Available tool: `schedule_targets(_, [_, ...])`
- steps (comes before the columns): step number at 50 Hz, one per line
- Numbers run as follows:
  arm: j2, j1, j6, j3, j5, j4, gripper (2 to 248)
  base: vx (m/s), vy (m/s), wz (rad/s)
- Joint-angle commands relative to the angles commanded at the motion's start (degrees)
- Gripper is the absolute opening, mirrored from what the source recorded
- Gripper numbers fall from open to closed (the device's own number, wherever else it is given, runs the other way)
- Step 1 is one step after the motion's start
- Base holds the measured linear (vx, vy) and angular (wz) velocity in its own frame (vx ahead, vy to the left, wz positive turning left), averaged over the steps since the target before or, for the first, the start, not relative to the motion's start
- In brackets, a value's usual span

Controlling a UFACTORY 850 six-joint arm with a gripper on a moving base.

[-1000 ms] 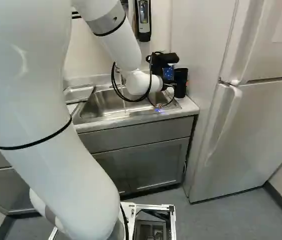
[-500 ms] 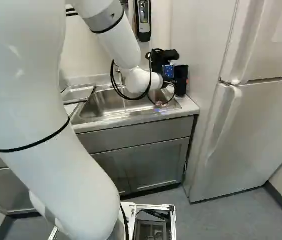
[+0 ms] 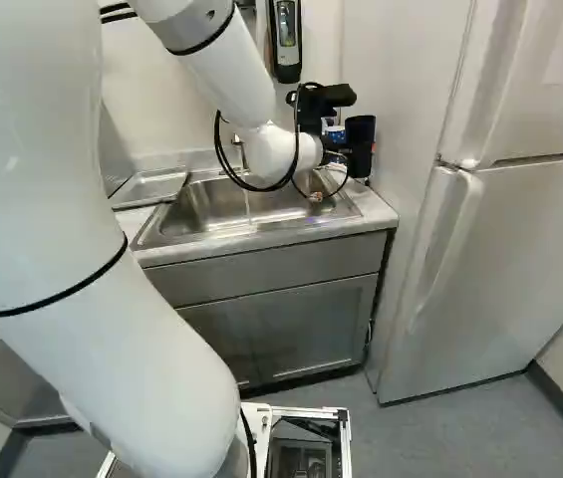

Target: Rinse the cup and place it in the tray

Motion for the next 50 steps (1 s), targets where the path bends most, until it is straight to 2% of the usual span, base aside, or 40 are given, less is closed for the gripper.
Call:
schedule_targets(28, [2.6, 2.7, 0.0, -1.0, 0.0, 0.0, 121, 0.0, 0.0, 0.0])
schedule_targets(50, [3.0, 5.4, 0.0, -1.4, 0.0, 0.0, 121, 0.0, 0.0, 0.0])
